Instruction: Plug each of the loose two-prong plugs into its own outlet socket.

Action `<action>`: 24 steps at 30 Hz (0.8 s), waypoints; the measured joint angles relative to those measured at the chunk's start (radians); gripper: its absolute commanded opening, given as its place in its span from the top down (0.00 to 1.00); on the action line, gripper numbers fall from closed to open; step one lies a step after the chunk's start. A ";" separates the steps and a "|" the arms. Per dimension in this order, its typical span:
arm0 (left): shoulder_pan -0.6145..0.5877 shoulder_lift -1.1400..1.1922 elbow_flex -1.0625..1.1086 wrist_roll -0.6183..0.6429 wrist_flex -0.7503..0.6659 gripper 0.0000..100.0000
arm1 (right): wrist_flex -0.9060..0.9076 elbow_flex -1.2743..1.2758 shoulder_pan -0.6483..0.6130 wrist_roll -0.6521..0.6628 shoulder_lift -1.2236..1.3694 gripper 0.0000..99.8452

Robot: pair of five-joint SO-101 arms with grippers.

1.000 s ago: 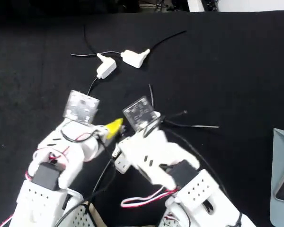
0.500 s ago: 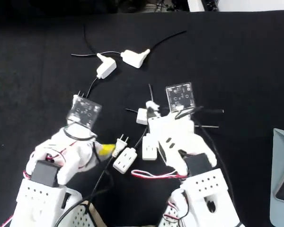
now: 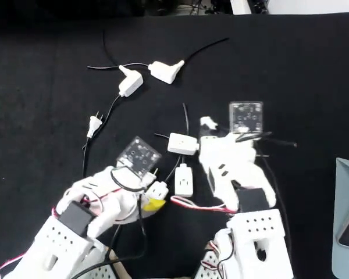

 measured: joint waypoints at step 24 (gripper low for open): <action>0.083 0.749 -0.107 0.026 -0.330 0.80 | -0.002 0.000 0.107 -0.089 0.000 0.99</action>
